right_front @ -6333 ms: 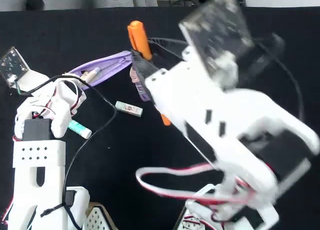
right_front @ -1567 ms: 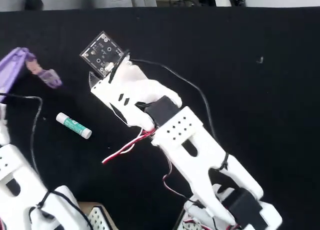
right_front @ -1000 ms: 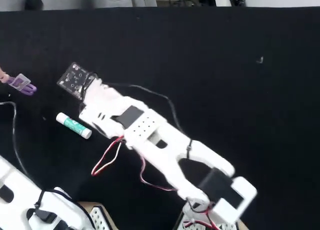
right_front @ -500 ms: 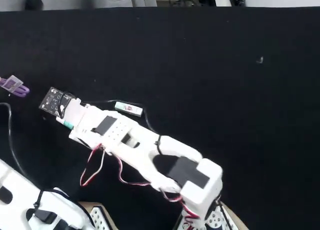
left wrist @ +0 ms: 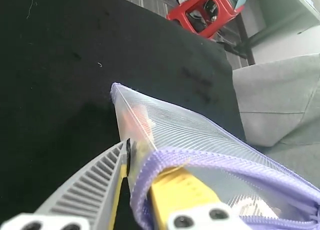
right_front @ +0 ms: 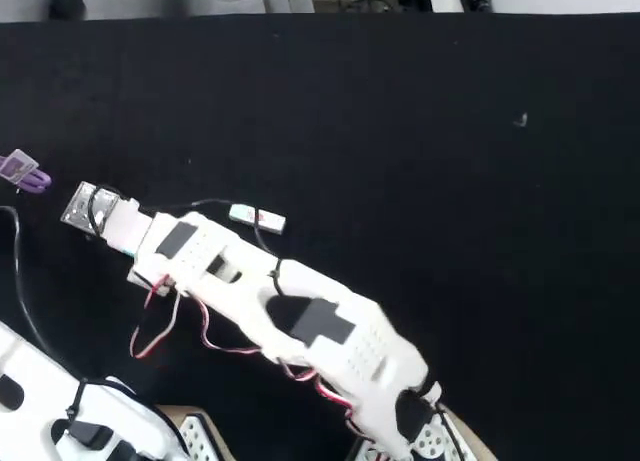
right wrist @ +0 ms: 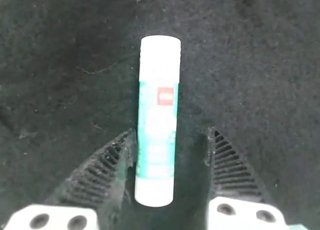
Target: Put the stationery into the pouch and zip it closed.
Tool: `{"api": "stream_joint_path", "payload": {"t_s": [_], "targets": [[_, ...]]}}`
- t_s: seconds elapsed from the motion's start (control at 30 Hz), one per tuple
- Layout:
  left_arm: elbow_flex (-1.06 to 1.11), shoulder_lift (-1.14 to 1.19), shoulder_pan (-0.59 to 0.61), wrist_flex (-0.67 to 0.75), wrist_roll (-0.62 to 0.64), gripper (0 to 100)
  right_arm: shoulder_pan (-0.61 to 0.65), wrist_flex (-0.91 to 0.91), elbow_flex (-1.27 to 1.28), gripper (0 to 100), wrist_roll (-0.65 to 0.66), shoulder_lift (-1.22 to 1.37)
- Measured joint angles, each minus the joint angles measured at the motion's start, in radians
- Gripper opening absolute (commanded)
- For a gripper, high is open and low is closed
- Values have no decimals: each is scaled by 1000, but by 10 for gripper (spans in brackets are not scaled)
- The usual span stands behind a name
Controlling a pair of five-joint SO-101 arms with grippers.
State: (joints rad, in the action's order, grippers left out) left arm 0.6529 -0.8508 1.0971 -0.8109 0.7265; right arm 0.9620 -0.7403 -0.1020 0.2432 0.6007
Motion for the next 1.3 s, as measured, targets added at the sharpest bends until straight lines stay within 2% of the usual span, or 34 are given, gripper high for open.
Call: {"api": "stream_joint_path", "payload": {"t_s": [0.3, 0.43, 0.67, 0.83, 1.3], "targets": [[0, 0, 0, 0, 0, 28, -8, -190, -284, 10, 0, 158], [0, 0, 0, 0, 0, 28, -15, -272, -371, 12, 0, 187], [0, 0, 0, 0, 0, 28, -81, -396, -486, 11, -117, 187], [0, 0, 0, 0, 0, 28, -100, -511, -605, 11, -143, 187], [0, 0, -181, -5, 0, 28, -315, -855, -1178, 11, -176, 187]]}}
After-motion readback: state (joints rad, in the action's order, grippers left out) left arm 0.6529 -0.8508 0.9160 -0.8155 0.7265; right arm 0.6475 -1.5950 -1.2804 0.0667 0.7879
